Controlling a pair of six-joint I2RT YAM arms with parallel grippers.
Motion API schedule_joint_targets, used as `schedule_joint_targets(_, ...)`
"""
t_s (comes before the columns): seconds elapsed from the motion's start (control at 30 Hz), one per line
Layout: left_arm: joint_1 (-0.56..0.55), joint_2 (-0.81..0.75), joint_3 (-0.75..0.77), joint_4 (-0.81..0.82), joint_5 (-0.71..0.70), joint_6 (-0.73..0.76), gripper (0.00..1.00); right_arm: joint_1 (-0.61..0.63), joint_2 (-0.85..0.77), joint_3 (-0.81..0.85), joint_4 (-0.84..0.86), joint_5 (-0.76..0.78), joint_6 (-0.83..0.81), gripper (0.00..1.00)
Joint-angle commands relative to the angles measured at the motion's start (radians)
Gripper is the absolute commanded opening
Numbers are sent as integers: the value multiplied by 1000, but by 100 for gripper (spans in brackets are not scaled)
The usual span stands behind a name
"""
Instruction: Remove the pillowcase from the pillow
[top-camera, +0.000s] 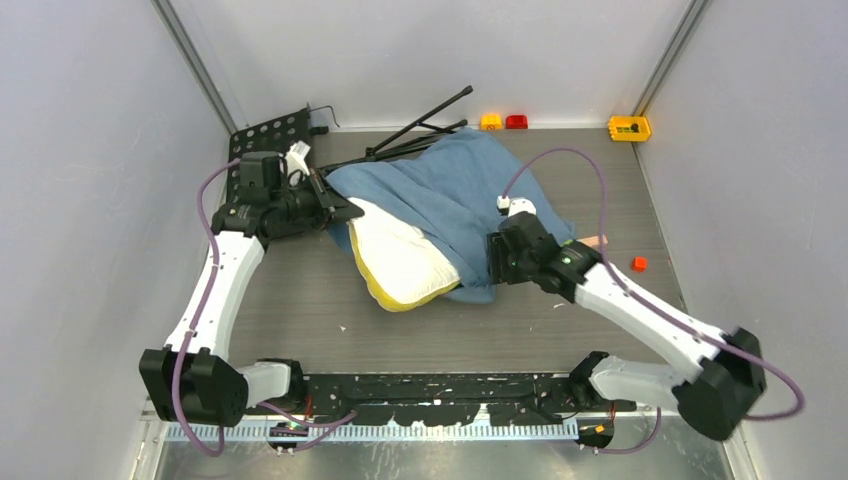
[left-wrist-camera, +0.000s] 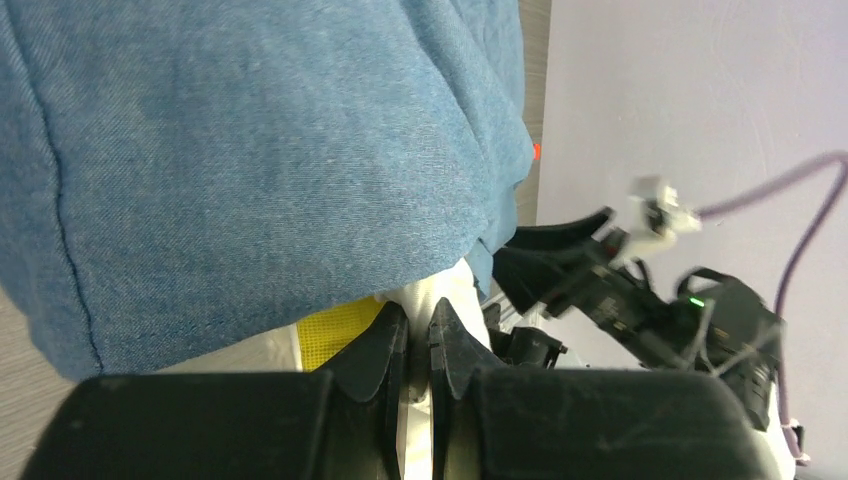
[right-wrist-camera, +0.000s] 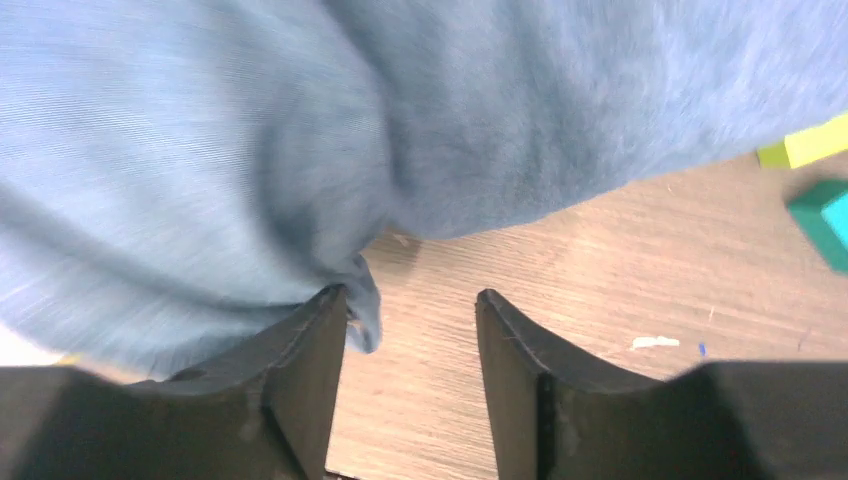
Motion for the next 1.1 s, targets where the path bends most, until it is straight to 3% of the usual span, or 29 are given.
schedule_joint_targets(0.0, 14, -45, -35, 102, 84, -13, 0, 11, -205, 69, 74, -195, -133, 58)
schedule_joint_targets(0.1, 12, -55, -76, 159, 97, -55, 0, 48, -225, 160, 44, -207, -176, 61)
schedule_joint_targets(0.3, 9, -72, -92, 179, 120, -87, 0, 261, -64, 370, -40, -94, -207, 82)
schedule_joint_targets(0.47, -9, -97, -111, 192, 109, -105, 0, 362, 101, 476, 46, -42, -200, 84)
schedule_joint_targets(0.67, -23, -116, -122, 194, 100, -113, 0, 467, 324, 663, 23, 41, -209, 85)
schedule_joint_targets(0.9, -27, -104, -121, 201, 104, -116, 0, 495, 478, 764, -23, 33, -185, 89)
schedule_joint_targets(0.97, -28, -101, -118, 204, 105, -117, 0, 494, 497, 754, -16, 17, -170, 89)
schedule_joint_targets(1.0, -27, -100, -117, 204, 105, -117, 0, 494, 502, 747, -13, 25, -165, 84)
schedule_joint_targets(1.07, -28, -100, -113, 205, 106, -113, 0, 495, 500, 723, -7, 75, -158, 60)
